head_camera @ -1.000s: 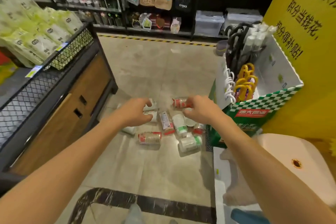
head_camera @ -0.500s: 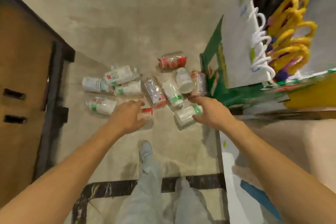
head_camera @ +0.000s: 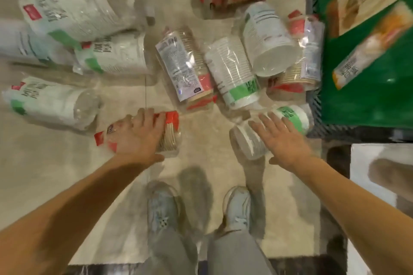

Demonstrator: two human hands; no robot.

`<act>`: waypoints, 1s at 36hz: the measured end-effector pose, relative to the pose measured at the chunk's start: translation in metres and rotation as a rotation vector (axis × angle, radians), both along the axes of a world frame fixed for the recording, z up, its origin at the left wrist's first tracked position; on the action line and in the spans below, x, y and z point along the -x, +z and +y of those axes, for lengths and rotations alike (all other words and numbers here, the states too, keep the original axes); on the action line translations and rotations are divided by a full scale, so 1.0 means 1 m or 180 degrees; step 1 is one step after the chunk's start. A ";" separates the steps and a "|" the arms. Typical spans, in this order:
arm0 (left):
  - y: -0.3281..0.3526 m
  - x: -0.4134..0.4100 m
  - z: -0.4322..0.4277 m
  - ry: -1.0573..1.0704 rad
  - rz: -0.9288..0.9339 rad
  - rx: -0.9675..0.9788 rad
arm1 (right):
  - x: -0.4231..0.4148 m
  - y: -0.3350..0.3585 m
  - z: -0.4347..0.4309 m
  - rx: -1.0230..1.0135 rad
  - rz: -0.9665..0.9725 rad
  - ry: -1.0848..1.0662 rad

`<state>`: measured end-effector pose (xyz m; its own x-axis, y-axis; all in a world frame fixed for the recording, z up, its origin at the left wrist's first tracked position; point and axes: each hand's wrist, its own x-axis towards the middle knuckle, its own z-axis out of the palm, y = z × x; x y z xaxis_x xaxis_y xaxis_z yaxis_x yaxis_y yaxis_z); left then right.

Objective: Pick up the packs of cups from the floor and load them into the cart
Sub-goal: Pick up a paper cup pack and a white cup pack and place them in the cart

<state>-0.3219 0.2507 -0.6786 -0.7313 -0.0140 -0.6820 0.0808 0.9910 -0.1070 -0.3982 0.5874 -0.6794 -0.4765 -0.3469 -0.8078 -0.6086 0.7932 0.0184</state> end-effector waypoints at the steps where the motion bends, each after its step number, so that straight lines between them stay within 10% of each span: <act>1: -0.019 -0.001 -0.001 0.0058 0.0000 0.0043 | 0.001 -0.019 0.003 0.0017 0.0023 0.0111; 8: -0.097 -0.010 0.001 0.0411 0.0650 -0.0320 | 0.010 -0.092 0.011 0.0755 0.0380 0.0202; 15: -0.034 -0.016 -0.004 0.1121 0.0490 -0.0698 | 0.012 -0.029 -0.013 0.0631 0.0307 -0.0555; 36: 0.570 -0.022 -0.097 0.3918 0.2670 -0.2877 | 0.043 0.563 -0.219 0.3472 0.0393 -0.2338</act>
